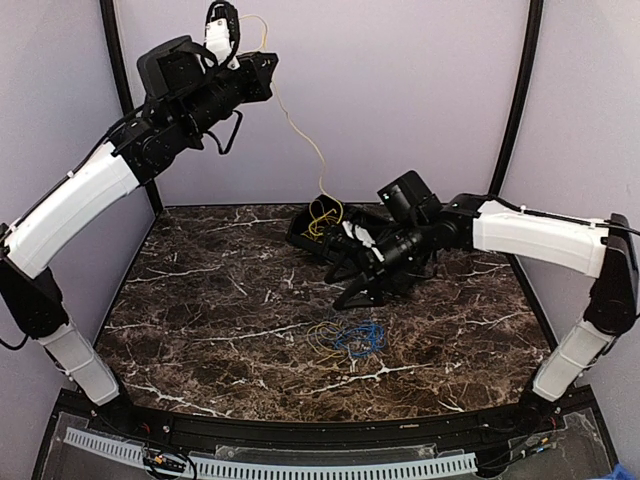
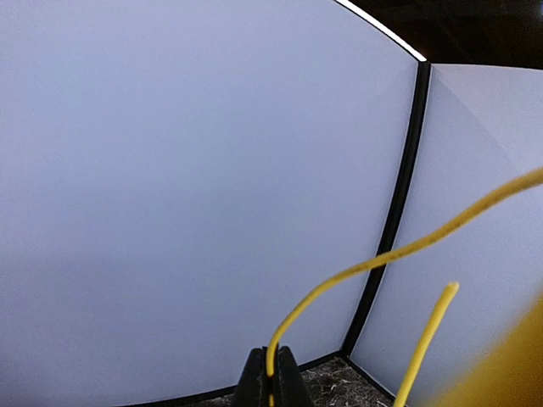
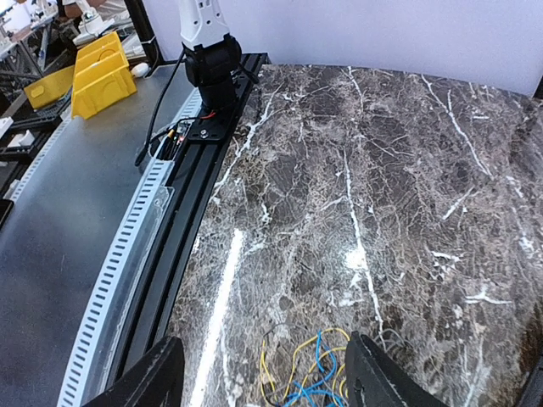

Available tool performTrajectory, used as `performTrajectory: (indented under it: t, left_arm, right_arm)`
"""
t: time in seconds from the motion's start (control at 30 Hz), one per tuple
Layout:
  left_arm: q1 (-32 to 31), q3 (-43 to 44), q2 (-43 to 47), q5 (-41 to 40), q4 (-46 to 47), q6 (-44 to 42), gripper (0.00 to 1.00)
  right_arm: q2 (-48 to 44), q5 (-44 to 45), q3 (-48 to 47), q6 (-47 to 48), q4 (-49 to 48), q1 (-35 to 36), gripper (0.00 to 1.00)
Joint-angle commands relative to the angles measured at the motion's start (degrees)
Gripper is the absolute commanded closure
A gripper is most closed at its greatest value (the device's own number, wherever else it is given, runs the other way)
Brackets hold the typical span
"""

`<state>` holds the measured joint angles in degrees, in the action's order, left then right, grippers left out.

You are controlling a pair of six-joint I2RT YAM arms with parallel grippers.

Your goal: Untangle the cables

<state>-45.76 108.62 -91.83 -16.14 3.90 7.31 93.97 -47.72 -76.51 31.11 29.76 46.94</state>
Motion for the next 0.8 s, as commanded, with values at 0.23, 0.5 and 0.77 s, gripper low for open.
performTrajectory:
  t: [0.23,0.5,0.77]
  left_arm:
    - [8.01,5.96,-11.18,13.56,-3.59,7.35,1.00]
    - [9.08,10.89,-18.36,15.68,-0.77,2.82,1.00]
    - [11.51,20.65,-29.55,19.94,3.70,2.56,1.00]
  right_arm:
    - [-19.69,13.75,14.97,2.96,2.71,-6.85,0.31]
    - [-31.73,15.76,31.65,-1.54,-11.45,-17.37,0.22]
    - [-32.92,12.98,32.95,-2.04,-11.77,-24.81,0.22]
